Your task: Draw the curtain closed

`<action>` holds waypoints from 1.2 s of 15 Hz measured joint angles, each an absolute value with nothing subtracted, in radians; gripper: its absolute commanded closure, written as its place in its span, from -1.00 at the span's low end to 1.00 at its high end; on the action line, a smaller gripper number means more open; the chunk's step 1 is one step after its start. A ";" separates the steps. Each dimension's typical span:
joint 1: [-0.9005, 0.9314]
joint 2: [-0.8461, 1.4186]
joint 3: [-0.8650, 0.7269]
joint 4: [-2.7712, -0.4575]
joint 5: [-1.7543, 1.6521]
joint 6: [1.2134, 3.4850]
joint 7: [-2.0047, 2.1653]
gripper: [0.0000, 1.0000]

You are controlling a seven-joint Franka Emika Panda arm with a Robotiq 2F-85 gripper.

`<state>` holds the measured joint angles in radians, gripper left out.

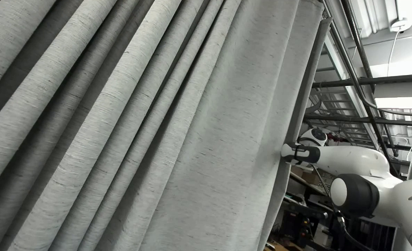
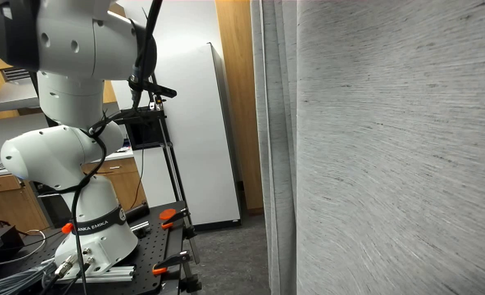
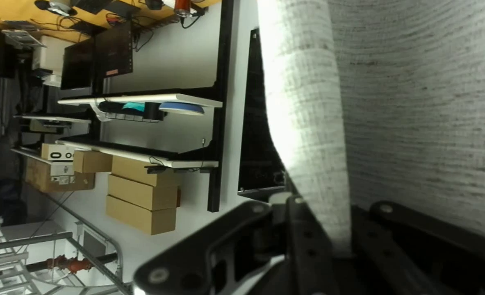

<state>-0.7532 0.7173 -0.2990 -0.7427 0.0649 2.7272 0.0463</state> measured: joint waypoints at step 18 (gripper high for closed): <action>-0.765 0.835 -0.117 -0.684 0.075 2.537 0.033 -0.32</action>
